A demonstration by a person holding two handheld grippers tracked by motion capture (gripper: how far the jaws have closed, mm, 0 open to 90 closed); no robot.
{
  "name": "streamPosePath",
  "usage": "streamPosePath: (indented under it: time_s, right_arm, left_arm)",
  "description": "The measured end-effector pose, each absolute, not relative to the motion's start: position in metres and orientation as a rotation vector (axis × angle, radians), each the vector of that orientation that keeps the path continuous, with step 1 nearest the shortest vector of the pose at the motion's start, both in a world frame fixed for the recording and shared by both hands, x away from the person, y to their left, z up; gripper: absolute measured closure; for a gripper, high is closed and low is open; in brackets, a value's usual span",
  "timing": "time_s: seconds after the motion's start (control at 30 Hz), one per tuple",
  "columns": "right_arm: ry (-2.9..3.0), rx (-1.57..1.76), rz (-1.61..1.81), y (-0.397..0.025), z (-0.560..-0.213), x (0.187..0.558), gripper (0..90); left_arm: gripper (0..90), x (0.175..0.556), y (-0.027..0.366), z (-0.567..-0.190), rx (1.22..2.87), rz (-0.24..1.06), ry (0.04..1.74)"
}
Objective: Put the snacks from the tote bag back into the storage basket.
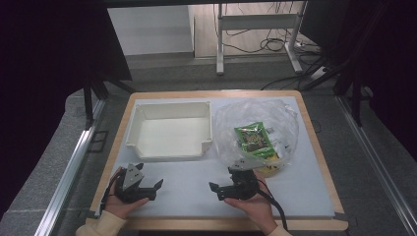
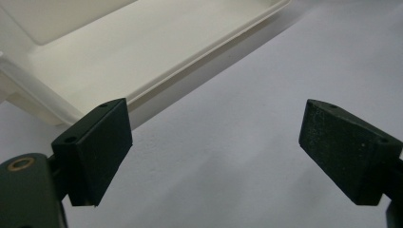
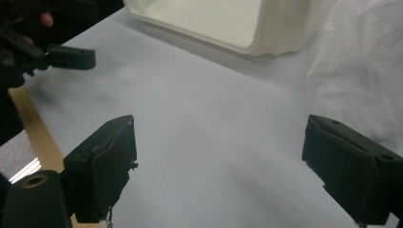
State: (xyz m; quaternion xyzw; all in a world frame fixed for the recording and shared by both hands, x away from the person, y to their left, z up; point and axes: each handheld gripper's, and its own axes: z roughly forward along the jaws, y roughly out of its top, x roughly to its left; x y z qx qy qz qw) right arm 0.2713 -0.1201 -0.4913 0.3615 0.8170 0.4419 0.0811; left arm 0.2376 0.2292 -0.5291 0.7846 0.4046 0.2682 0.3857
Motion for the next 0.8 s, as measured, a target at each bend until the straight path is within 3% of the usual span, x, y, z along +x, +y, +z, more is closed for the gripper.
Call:
streamPosePath:
  time_s: [0.8]
  right_arm:
    - [2.405, 1.083, 1.303, -0.121, -0.48, 0.277, 22.6]
  left_arm:
    - [10.4, 0.237, 0.222, -0.53, 2.052, 0.663, 0.953]
